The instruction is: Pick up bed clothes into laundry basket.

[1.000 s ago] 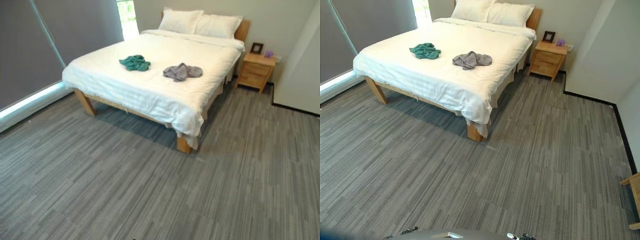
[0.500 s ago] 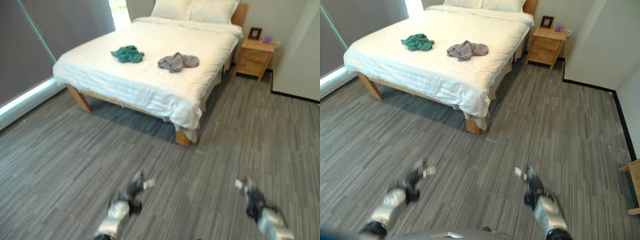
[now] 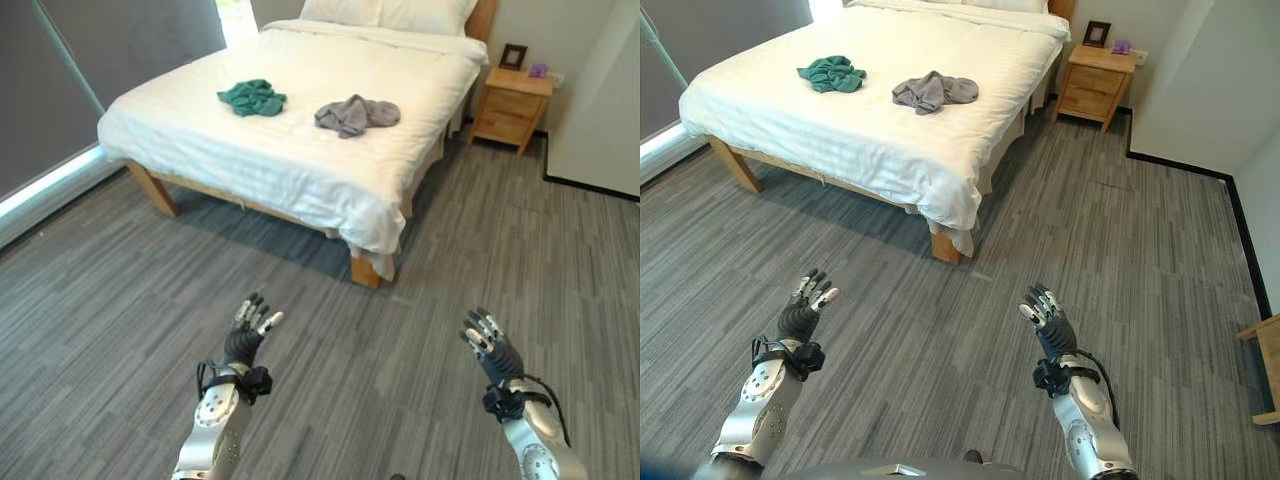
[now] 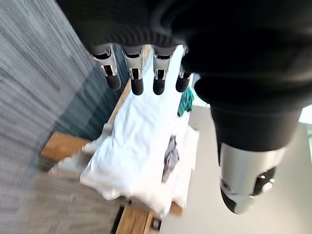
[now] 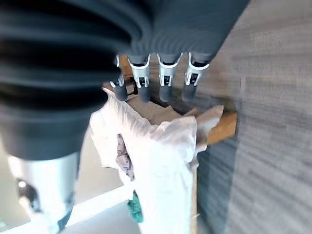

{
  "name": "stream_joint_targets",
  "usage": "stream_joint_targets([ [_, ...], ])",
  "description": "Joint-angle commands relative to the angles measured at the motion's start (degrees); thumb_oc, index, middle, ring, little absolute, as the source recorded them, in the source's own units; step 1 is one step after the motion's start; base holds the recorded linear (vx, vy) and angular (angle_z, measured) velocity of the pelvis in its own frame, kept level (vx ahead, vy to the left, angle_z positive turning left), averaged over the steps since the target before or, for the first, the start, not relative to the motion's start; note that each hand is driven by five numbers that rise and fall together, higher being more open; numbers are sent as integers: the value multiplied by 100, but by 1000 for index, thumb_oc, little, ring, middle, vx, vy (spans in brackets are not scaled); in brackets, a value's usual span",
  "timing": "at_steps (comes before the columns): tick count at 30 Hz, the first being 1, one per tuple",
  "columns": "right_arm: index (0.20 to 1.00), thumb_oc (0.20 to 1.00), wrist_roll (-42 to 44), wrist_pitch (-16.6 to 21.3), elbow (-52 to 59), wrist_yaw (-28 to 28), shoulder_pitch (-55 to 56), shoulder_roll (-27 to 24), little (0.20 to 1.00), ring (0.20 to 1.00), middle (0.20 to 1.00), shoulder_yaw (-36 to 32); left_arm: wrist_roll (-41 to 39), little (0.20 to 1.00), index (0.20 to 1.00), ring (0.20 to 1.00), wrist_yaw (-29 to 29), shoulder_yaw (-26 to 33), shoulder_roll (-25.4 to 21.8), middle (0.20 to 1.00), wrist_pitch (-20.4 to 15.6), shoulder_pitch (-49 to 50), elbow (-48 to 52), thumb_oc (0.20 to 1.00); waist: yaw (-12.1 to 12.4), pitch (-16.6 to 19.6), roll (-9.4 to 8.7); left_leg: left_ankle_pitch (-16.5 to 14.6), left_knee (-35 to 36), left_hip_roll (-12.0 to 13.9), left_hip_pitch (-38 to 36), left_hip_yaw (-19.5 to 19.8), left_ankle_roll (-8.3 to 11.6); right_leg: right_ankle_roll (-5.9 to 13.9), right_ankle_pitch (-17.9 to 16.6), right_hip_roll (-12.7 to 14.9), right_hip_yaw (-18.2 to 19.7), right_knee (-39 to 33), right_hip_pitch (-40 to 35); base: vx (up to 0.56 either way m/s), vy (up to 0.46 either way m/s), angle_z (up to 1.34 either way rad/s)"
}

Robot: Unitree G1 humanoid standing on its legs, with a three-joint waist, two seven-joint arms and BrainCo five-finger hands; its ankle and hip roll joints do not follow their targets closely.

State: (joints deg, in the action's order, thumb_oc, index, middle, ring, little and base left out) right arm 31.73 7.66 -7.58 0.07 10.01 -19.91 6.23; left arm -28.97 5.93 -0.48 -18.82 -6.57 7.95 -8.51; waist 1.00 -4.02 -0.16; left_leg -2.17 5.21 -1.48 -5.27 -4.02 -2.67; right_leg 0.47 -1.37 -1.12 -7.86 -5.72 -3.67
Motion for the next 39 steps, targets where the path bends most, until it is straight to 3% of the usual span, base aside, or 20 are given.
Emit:
stream_joint_targets([
  [1, 1000, 1000, -392, 331, 225, -66, -363, 112, 1000, 1000, 1000, -256, 695, 1000, 1000, 1000, 67, 334, -543, 1000, -402, -149, 110, 1000, 120, 74, -380, -39, -21, 37, 92, 374, 204, 858, -120, 884, -57, 115, -22, 38, 87, 0],
  [7, 1000, 1000, -377, 289, 258, -72, -623, 175, 1000, 1000, 1000, -163, 764, 1000, 1000, 1000, 281, 643, -587, 1000, -438, -231, 139, 1000, 243, -56, -407, -116, -41, -146, 176, 358, 27, 995, -152, 1130, 7, 633, 262, 41, 139, -1],
  [9, 1000, 1000, -448, 267, 301, -52, -632, 162, 1000, 1000, 1000, -95, 732, 1000, 1000, 1000, 311, 625, -569, 1000, -454, -316, 106, 1000, 252, -142, -373, -169, -122, -223, 167, 428, -52, 1018, -208, 1248, 46, 1198, 463, 30, 179, -6],
  [12, 1000, 1000, -550, 258, 372, -4, -610, 181, 1000, 1000, 1000, 12, 882, 1000, 1000, 1000, 323, 557, -604, 1000, -419, -427, 83, 1000, 194, -324, -248, -298, -252, -314, 87, 492, -219, 978, -738, 1495, -41, 2559, 1055, 47, 238, 2],
  [13, 1000, 1000, -604, 245, 377, 17, -577, 191, 1000, 1000, 1000, 45, 944, 1000, 1000, 1000, 296, 544, -596, 1000, -412, -426, 120, 1000, 158, -358, -184, -344, -267, -324, 19, 526, -258, 959, -763, 1526, -39, 2965, 1231, 144, 216, 7],
  [15, 1000, 1000, -618, 237, 414, 32, -540, 213, 1000, 1000, 1000, 1, 981, 1000, 1000, 1000, 291, 534, -568, 1000, -415, -450, 111, 1000, 35, -433, -71, -366, -294, -241, -130, 633, -251, 931, -655, 1358, -58, 3161, 1665, 237, 140, 22],
  [18, 1000, 1000, -452, 257, 465, 84, -364, 189, 1000, 1000, 1000, -157, 902, 1000, 1000, 1000, 231, 556, -504, 1000, -442, -430, 143, 1000, -276, -431, 24, -500, -197, -118, -674, 893, -118, 825, -336, 980, -270, 2449, 2132, 400, 20, 22],
  [21, 1000, 1000, -406, 285, 437, 106, -151, 155, 1000, 1000, 1000, -308, 972, 1000, 1000, 1000, 136, 543, -498, 1000, -438, -455, 75, 1000, -607, -385, -28, -645, -62, -86, -1213, 1230, 40, 909, -713, 557, -376, 1075, 2395, 507, -40, 52],
  [23, 1000, 1000, -438, 269, 429, 123, -96, 147, 1000, 1000, 1000, -350, 1007, 1000, 1000, 1000, 97, 559, -464, 1000, -429, -459, 53, 1000, -680, -369, -22, -674, -21, -28, -1396, 1293, 102, 951, -910, 497, -614, 662, 2436, 361, -27, 69],
  [25, 1000, 1000, -451, 250, 447, 169, -30, 140, 1000, 1000, 1000, -432, 1123, 1000, 1000, 1000, 73, 519, -358, 1000, -422, -484, 37, 1000, -844, -262, -37, -723, -205, 16, -1704, 1474, 258, 982, -1158, 592, -1192, 389, 2583, 617, -62, 65],
  [27, 1000, 1000, -432, 261, 532, 218, 80, 116, 1000, 1000, 1000, -430, 1204, 1000, 1000, 1000, 27, 459, -323, 1000, -440, -397, 110, 1000, -854, -137, 47, -370, -840, 154, -1677, 1416, 506, 739, -1100, 464, -1157, 574, 2306, 594, -72, 44],
  [28, 1000, 1000, -449, 274, 428, 180, 55, 87, 1000, 1000, 1000, -408, 1192, 1000, 1000, 1000, -12, 373, -295, 1000, -447, -379, 101, 1000, -883, -101, 137, 214, -1411, 200, -1496, 1340, 810, 646, -1054, 331, -1060, 596, 2148, 427, -51, 70],
  [30, 1000, 1000, -110, 353, 376, -7, -134, 26, 1000, 1000, 1000, -386, 882, 1000, 1000, 1000, 17, 246, -203, 1000, -434, -522, 84, 1000, -842, -154, 64, 1433, -3622, 134, -493, 931, 1387, 376, -826, 385, -998, 663, 1631, 491, -128, 48],
  [31, 1000, 1000, 202, 409, 407, -19, -177, 62, 1000, 1000, 1000, -375, 725, 1000, 1000, 1000, -3, 226, -204, 1000, -435, -542, 139, 1000, -746, -258, -37, 1554, -4436, 121, 79, 700, 1345, 222, -646, 398, -918, 609, 1328, 569, -320, 35],
  [32, 1000, 1000, 393, 435, 288, -113, -253, 41, 1000, 1000, 1000, -341, 770, 1000, 1000, 1000, 0, 112, -299, 1000, -403, -630, 195, 1000, -514, -528, -236, 1434, -5545, 250, 1186, 161, 1129, -1, -283, 415, -767, 502, 784, 357, -251, 1],
  [33, 1000, 1000, 393, 436, 285, -114, -261, 47, 1000, 1000, 1000, -346, 771, 1000, 1000, 1000, 1, 110, -304, 1000, -403, -642, 192, 1000, -511, -526, -244, 1440, -5563, 245, 1215, 155, 1121, -1, -292, 423, -766, 505, 805, 356, -214, -43],
  [35, 1000, 1000, 333, 371, 321, -231, -289, -14, 1000, 1000, 1000, -383, 674, 1000, 1000, 1000, 63, 64, -335, 1000, -396, -805, 200, 1000, -291, -668, -283, 1139, -5223, 480, 1881, -42, 897, 23, -162, 424, -585, 396, 414, 425, -12, -55],
  [36, 1000, 1000, 374, 361, 456, -110, -143, 2, 1000, 1000, 1000, -431, 579, 1000, 1000, 1000, 39, 91, -296, 1000, -448, -778, 230, 1000, -189, -620, -223, 1002, -4293, 766, 2168, -227, 840, 111, -28, 449, -512, 292, 129, 444, 48, -31],
  [37, 1000, 1000, 374, 359, 460, -109, -138, 2, 1000, 1000, 1000, -434, 579, 1000, 1000, 1000, 39, 89, -296, 1000, -448, -777, 231, 1000, -187, -608, -245, 1037, -4245, 740, 2160, -245, 830, 116, -39, 477, -507, 290, 143, 510, 108, -33],
  [39, 1000, 1000, 196, 326, 462, -59, 18, -49, 1000, 1000, 1000, -516, 603, 1000, 1000, 1000, 4, 106, -304, 1000, -485, -722, 259, 1000, -133, -505, -165, 1053, -3000, 934, 2083, -295, 800, 241, 143, 549, -407, 278, -46, 422, 192, -51],
])
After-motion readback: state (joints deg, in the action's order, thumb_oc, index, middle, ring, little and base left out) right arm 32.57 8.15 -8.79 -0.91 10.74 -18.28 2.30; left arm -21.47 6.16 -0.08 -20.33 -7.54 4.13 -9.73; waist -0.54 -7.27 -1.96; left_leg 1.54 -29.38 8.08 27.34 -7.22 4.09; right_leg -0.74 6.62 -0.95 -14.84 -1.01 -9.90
